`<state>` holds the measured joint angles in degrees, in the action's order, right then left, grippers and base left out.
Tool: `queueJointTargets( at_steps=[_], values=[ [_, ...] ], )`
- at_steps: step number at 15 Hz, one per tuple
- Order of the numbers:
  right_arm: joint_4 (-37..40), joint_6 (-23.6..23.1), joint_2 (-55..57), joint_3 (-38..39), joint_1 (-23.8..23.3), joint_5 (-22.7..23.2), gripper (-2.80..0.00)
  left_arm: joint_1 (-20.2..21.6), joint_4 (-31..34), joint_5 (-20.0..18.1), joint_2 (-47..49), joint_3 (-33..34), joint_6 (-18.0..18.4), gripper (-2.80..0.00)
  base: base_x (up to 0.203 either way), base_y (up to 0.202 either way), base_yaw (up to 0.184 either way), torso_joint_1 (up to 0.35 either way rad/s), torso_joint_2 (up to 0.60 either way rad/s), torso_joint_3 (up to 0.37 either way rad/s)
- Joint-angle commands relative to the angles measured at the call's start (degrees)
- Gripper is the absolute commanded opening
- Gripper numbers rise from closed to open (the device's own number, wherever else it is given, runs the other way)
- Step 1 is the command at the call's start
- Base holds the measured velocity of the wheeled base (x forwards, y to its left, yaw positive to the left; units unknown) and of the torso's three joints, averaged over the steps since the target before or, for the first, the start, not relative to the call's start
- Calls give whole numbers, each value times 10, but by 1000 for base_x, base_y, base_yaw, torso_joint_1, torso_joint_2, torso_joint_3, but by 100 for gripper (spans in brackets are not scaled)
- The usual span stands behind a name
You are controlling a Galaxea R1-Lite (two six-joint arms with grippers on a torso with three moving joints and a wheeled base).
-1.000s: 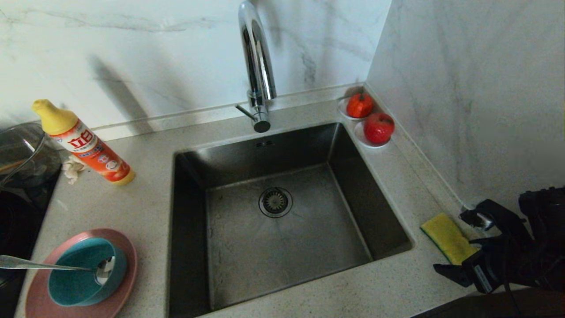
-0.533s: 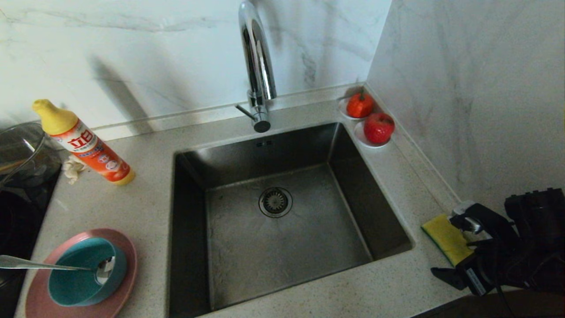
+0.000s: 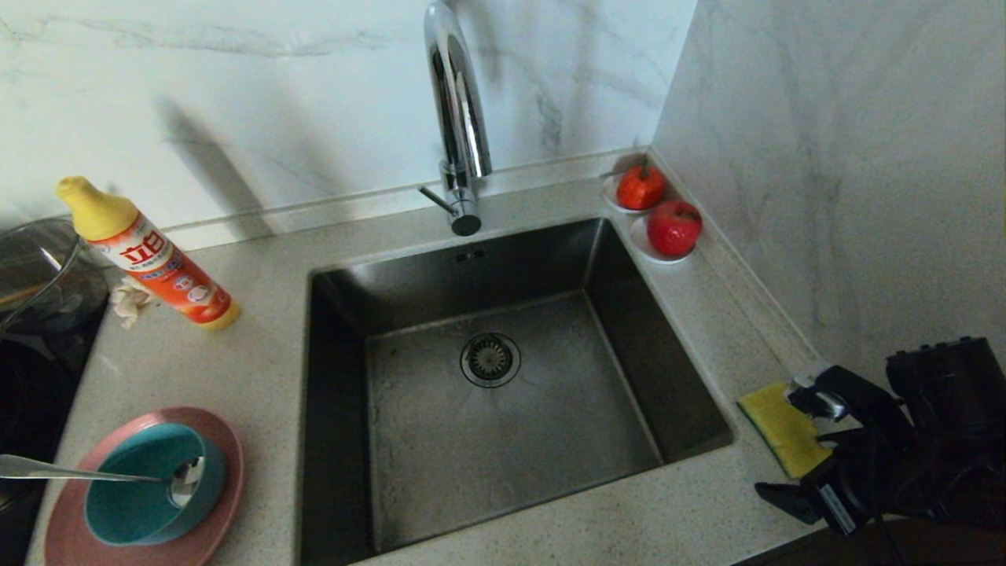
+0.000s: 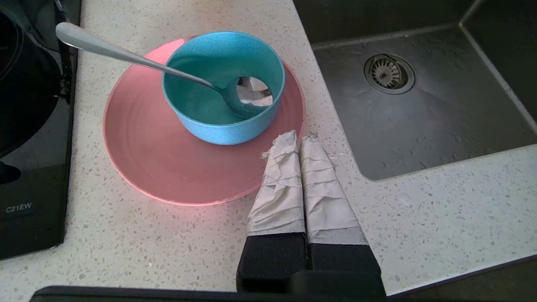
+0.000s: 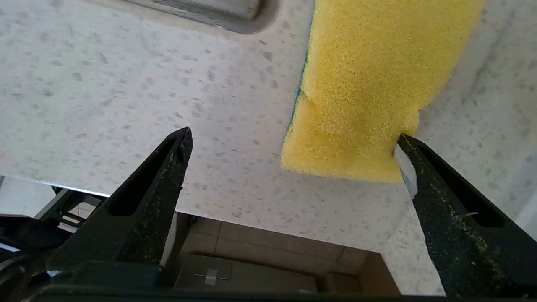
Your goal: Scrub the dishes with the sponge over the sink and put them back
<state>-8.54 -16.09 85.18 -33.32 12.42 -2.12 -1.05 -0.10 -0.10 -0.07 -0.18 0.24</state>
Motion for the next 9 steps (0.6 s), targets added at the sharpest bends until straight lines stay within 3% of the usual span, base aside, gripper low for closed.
queueJointTargets(
  at_steps=[1,9],
  values=[
    [-1,-1,-5,2,6,-1,0,0,0,0,-2,0,0,-280,0,0,0,0,0,0],
    [46,7,-22,-18,1,-5,0,0,0,0,-2,0,0,-280,0,0,0,0,0,0]
  ],
)
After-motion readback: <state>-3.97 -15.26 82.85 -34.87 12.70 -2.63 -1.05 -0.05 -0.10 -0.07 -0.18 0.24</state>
